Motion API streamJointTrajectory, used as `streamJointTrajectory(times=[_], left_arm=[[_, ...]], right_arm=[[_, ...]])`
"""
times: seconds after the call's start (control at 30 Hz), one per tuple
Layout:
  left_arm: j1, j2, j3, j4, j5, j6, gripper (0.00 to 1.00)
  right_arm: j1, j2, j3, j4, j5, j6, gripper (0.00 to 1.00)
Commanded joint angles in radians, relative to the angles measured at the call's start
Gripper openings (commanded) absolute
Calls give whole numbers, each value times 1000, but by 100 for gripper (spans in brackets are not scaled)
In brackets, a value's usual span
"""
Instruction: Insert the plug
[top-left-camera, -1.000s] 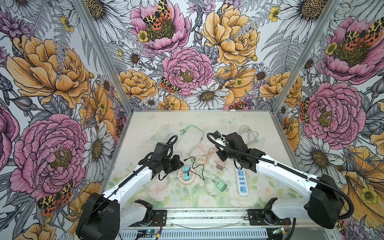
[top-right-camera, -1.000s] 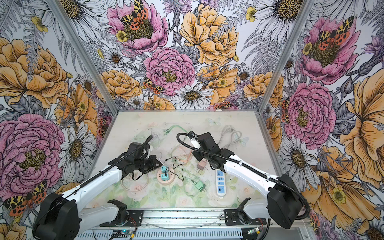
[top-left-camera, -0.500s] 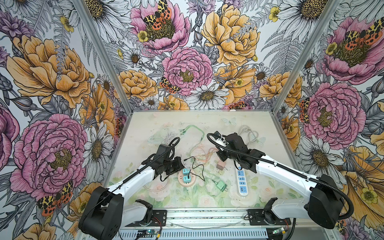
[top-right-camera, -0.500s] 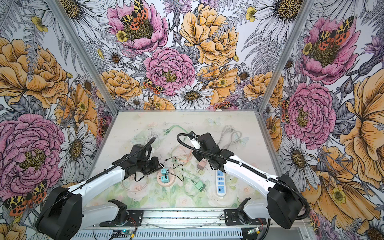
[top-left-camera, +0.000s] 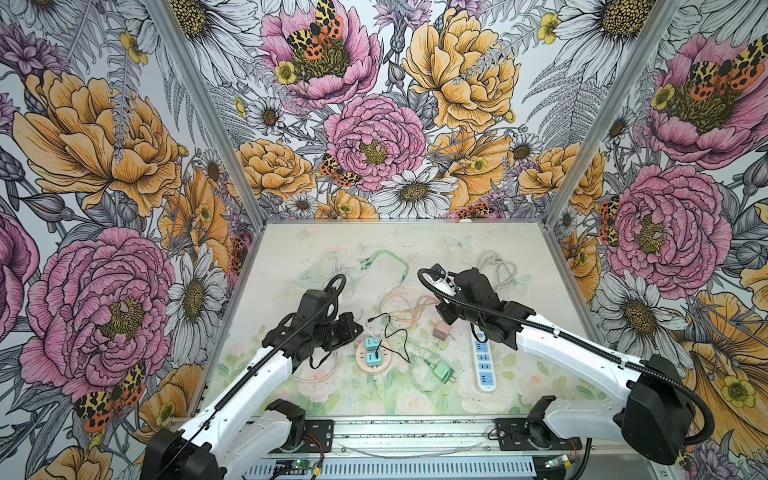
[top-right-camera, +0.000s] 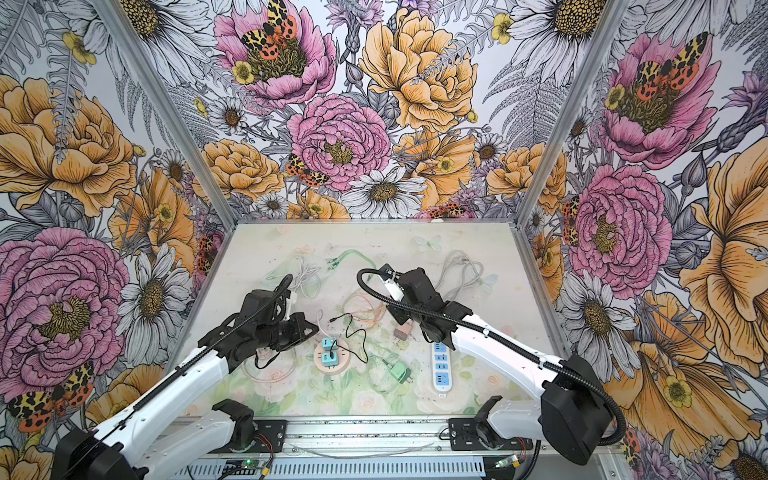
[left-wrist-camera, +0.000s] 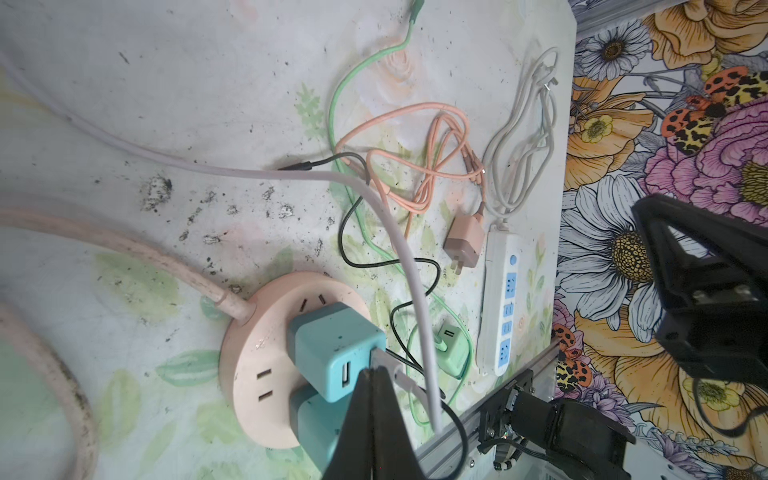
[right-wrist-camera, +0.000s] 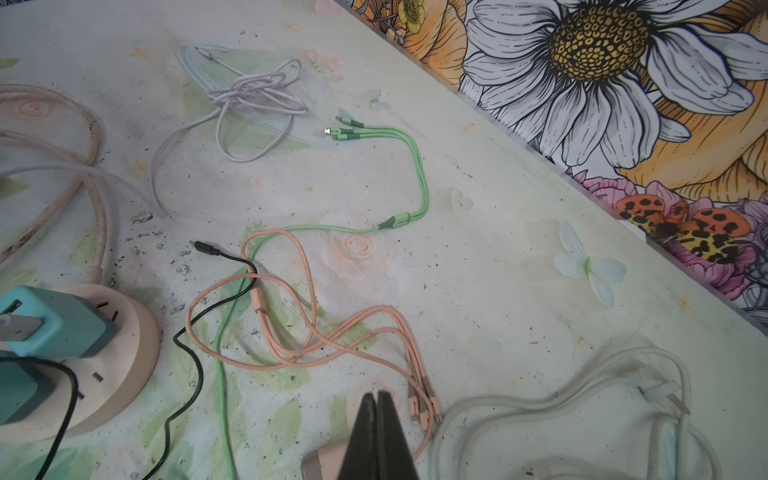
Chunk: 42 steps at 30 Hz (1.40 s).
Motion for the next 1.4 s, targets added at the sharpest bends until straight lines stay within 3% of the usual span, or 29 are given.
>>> streamJointTrajectory(times=[0.0, 0.23, 0.7, 0.97, 1.37], left_arm=[[-23, -13, -3, -52, 15, -6, 2], [-99, 30, -29, -5, 4, -17, 1], [-97, 142, -57, 122, -12, -43, 1], [-87, 162, -59, 54, -49, -53, 1], [-83, 84, -38, -6, -74, -41, 4]], right_arm=[[-7, -7, 5, 13, 5, 28, 0], [-6, -8, 13, 14, -1, 36, 0], [-6, -2, 8, 13, 2, 30, 0], [-7, -5, 1, 13, -2, 28, 0], [-6, 2, 1, 12, -7, 29, 0]])
